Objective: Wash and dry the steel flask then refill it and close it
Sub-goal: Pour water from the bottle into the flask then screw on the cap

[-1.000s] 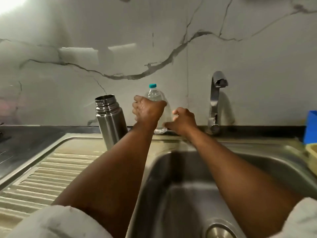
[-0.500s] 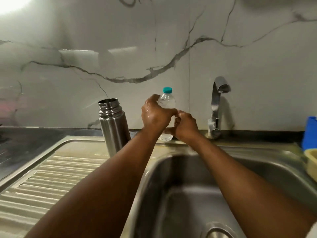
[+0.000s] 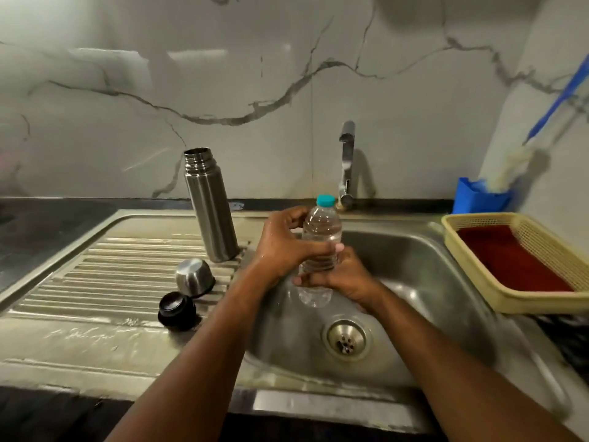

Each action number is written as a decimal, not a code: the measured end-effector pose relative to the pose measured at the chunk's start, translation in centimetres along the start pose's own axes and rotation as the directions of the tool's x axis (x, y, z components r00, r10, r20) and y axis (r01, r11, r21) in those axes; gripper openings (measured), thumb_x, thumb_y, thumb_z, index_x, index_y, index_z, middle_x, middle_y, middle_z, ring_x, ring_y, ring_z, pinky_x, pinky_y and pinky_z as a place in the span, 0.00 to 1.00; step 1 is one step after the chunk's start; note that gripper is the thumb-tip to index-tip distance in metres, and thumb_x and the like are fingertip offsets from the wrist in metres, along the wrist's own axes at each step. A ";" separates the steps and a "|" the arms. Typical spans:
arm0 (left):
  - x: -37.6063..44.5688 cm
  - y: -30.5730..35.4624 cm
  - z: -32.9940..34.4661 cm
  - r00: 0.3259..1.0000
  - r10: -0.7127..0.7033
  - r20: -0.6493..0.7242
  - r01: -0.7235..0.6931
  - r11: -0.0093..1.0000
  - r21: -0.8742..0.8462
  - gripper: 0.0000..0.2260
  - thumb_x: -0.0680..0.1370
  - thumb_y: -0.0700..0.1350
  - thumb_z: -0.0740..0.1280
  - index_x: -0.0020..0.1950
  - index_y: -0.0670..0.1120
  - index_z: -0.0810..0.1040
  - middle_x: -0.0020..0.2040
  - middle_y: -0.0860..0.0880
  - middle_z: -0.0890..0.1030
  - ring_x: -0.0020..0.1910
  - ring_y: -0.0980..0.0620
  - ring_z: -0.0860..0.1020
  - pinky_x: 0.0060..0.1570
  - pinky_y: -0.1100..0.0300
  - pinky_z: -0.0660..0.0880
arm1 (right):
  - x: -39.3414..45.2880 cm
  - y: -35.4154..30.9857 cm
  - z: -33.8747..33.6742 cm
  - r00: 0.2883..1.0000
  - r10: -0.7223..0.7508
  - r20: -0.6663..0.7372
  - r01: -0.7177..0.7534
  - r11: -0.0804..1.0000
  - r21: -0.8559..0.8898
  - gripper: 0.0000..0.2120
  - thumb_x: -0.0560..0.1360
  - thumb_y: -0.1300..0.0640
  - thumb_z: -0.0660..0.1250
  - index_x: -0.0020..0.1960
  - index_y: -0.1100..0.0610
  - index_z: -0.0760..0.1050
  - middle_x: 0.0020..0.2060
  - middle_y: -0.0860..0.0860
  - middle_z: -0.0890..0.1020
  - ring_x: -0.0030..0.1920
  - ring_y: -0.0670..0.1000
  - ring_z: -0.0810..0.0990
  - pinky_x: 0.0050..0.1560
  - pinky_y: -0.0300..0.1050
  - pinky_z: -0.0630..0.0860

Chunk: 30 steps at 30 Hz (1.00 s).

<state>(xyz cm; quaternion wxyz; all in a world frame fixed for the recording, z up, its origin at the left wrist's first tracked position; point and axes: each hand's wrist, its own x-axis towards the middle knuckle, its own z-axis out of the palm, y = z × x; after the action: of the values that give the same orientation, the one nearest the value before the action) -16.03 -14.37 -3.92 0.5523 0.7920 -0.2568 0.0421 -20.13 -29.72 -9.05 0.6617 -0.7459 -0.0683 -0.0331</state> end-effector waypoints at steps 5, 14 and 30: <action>1.2 -0.4 0.0 0.999 0.046 0.007 -0.043 0.966 -0.253 0.25 0.74 0.54 0.79 0.68 0.47 0.81 0.63 0.49 0.86 0.65 0.50 0.82 0.66 0.45 0.80 | 1.2 1.8 0.1 0.997 -0.004 -0.082 -0.006 0.992 -0.124 0.26 0.62 0.63 0.85 0.57 0.55 0.82 0.49 0.53 0.88 0.49 0.53 0.88 0.55 0.57 0.84; 1.6 -0.4 -1.1 0.990 0.138 0.027 -0.124 0.947 -0.298 0.13 0.82 0.44 0.68 0.66 0.43 0.82 0.63 0.47 0.85 0.67 0.49 0.81 0.67 0.50 0.78 | 2.1 1.8 1.3 0.970 -0.076 -0.231 0.032 0.982 -0.185 0.17 0.61 0.66 0.83 0.46 0.56 0.83 0.40 0.54 0.88 0.42 0.54 0.88 0.48 0.56 0.86; 2.0 -0.5 -0.6 0.974 0.109 -0.199 -0.150 0.967 -0.205 0.14 0.79 0.37 0.73 0.64 0.44 0.84 0.56 0.55 0.86 0.58 0.59 0.85 0.55 0.66 0.81 | 2.2 1.8 1.3 0.918 -0.108 -0.382 -0.011 0.955 -0.297 0.26 0.60 0.63 0.83 0.52 0.47 0.77 0.41 0.43 0.84 0.40 0.40 0.84 0.39 0.33 0.79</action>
<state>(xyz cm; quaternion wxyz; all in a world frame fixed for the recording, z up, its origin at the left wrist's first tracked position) -13.95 -14.42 -3.47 0.6538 0.7004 -0.2585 0.1232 -17.76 -28.47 -10.67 0.5430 -0.8116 0.0531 -0.2087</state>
